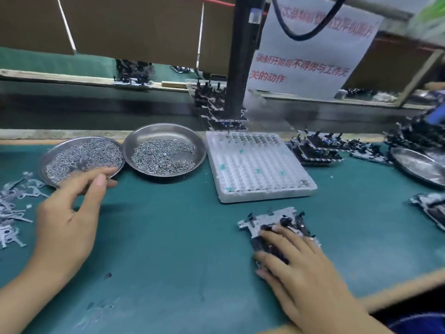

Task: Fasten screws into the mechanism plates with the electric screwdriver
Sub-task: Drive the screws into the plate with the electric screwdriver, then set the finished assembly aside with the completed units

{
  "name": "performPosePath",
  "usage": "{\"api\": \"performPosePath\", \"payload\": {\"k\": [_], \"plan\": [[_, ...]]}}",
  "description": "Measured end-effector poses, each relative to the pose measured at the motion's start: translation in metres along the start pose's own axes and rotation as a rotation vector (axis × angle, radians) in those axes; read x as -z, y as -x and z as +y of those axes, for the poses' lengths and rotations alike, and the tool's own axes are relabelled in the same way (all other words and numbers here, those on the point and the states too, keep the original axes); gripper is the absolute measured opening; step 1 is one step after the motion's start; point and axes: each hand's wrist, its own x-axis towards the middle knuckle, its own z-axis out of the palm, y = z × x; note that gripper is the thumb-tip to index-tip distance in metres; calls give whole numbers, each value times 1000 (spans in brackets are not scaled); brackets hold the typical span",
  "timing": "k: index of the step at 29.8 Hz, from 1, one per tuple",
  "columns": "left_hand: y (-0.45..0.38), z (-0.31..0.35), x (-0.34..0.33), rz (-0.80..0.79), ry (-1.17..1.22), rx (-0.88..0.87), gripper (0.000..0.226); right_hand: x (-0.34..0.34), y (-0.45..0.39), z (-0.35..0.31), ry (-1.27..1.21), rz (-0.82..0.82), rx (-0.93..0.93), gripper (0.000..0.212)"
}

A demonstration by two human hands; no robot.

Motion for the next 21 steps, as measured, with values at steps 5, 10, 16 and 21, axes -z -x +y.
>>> {"api": "performPosePath", "payload": {"k": [5,10,16,21], "plan": [[-2,-13,-3,-26,-64,25,34,0,6,60,223,-72,-414,45],[1,11,-8,-32,-87,-22,28,-19,-33,27,-100,172,-143,26],[-26,59,-27,-172,-280,-203,20,-51,-114,-15,-338,418,132,26],[-86,88,-77,-326,-353,-207,20,-64,-138,-24,-343,494,181,40]]}}
